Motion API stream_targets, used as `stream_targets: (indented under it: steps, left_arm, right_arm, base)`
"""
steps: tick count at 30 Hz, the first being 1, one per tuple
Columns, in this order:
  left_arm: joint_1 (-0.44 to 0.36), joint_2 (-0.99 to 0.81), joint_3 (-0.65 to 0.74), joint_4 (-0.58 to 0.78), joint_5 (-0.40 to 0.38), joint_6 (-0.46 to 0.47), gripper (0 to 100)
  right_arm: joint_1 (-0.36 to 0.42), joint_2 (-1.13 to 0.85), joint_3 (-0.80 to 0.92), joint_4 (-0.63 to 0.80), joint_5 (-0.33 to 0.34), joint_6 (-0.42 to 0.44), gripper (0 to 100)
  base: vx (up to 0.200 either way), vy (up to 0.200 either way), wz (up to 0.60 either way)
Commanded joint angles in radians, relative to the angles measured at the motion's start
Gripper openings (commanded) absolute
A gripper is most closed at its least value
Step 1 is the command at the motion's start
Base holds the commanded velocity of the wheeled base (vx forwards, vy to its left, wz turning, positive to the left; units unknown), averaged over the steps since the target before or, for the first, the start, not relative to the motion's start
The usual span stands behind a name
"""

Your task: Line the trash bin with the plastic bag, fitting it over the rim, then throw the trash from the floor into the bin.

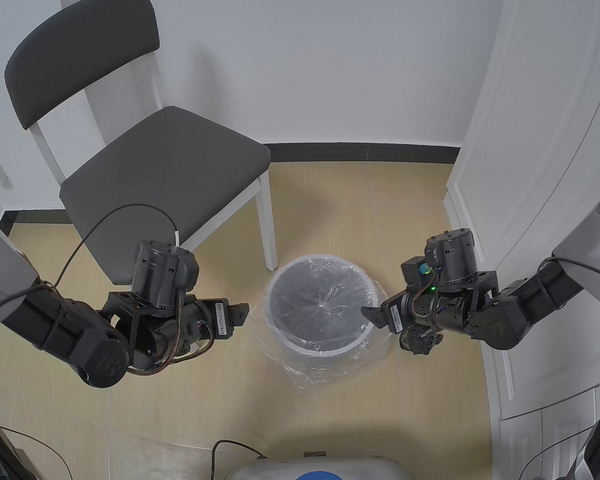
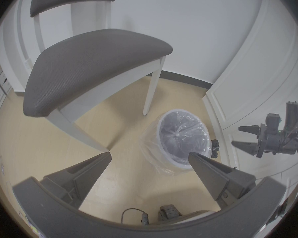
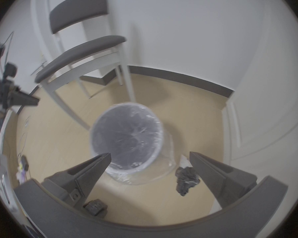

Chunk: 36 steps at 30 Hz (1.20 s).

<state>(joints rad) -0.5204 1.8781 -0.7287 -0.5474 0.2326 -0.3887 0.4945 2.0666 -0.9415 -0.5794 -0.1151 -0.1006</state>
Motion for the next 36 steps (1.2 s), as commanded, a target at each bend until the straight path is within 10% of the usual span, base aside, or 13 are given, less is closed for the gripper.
stream_targets:
  steps: [1,14,36]
  left_arm:
    - [0.037,0.009,0.083,-0.078,-0.048,0.056,100]
    - [0.046,-0.010,0.161,-0.236,-0.068,0.180,100]
    - [0.059,-0.020,0.173,-0.272,-0.070,0.180,100]
  right_arm:
    - [0.042,0.078,-0.025,-0.002,0.051,-0.054,100]
    - [0.044,0.256,0.053,-0.269,0.206,-0.169,100]
    - [0.006,0.428,-0.158,-0.261,0.379,-0.248,100]
  base:
    - [0.000,0.000,0.00]
    - [0.000,0.000,0.00]
    - [0.000,0.000,0.00]
